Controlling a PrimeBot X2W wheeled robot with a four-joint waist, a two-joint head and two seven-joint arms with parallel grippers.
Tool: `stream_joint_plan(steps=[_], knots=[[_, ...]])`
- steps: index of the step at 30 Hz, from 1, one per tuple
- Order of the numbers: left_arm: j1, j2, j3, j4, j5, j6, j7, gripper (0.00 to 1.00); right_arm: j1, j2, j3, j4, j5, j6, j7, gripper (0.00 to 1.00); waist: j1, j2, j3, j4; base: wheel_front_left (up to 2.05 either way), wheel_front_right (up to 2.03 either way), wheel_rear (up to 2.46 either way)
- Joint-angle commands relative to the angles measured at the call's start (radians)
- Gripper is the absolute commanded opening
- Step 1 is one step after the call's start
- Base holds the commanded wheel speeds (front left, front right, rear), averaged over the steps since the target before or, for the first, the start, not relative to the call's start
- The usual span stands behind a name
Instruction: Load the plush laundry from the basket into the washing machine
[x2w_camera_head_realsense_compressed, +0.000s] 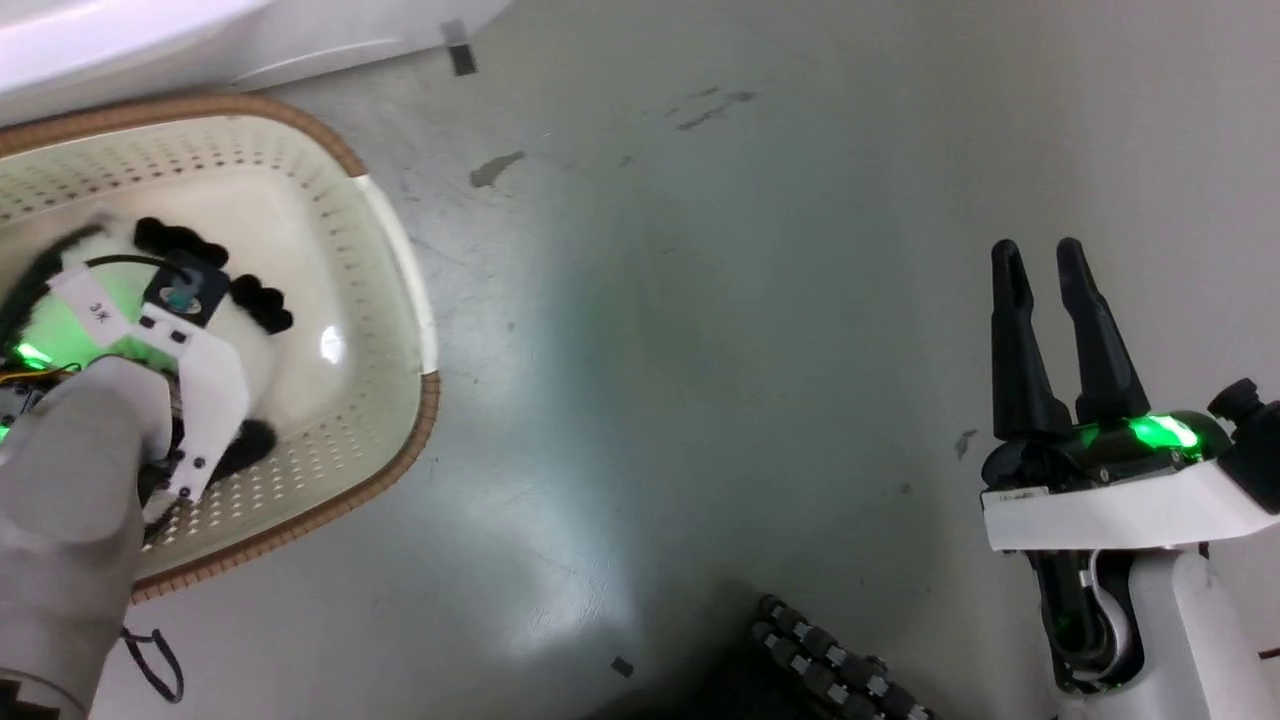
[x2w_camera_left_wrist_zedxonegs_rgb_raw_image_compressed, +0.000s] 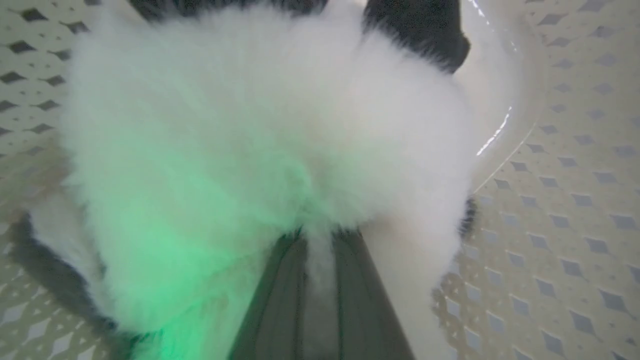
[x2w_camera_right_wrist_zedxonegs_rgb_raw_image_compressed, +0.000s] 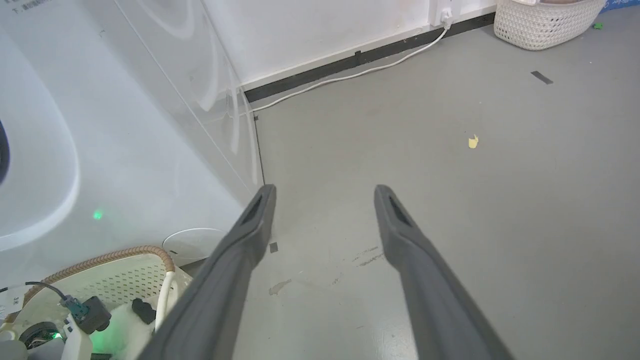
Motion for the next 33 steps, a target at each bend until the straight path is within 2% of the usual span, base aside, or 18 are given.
stream_joint_plan(steps=[1,6,14,24,28,33], knots=[[0.002,0.005,-0.007,0.031,-0.013,-0.002,-0.008,0.00,-0.021,-0.001,0.000,0.006,0.007,-0.001,-0.009,1.00,0.0000,-0.0001,-0.013,-0.007,0.00,0.00,0.00],[0.023,-0.035,-0.011,0.029,-0.031,0.004,-0.067,0.00,-0.014,-0.001,-0.032,0.013,-0.028,-0.001,-0.009,1.00,0.0000,-0.0001,-0.088,0.025,0.00,0.00,0.00],[0.077,-0.136,-0.015,0.057,-0.070,0.014,-0.208,0.00,0.034,-0.001,-0.110,0.009,-0.120,-0.001,-0.009,1.00,0.0000,-0.0001,-0.270,0.113,0.00,0.00,0.00],[0.177,-0.258,-0.021,0.086,-0.118,0.012,-0.444,0.00,0.126,-0.001,-0.187,0.005,-0.210,-0.001,-0.009,1.00,0.0000,-0.0001,-0.510,0.237,0.00,0.00,0.00],[0.223,-0.295,-0.016,0.079,-0.141,0.015,-0.526,0.00,0.161,-0.001,-0.211,0.003,-0.235,-0.001,-0.009,1.00,0.0000,-0.0001,-0.584,0.283,0.00,0.00,0.00],[0.278,-0.311,-0.007,0.010,-0.156,0.024,-0.567,0.00,0.192,-0.001,-0.221,-0.002,-0.255,-0.001,-0.009,1.00,0.0000,-0.0001,-0.648,0.323,0.00,0.00,0.00]])
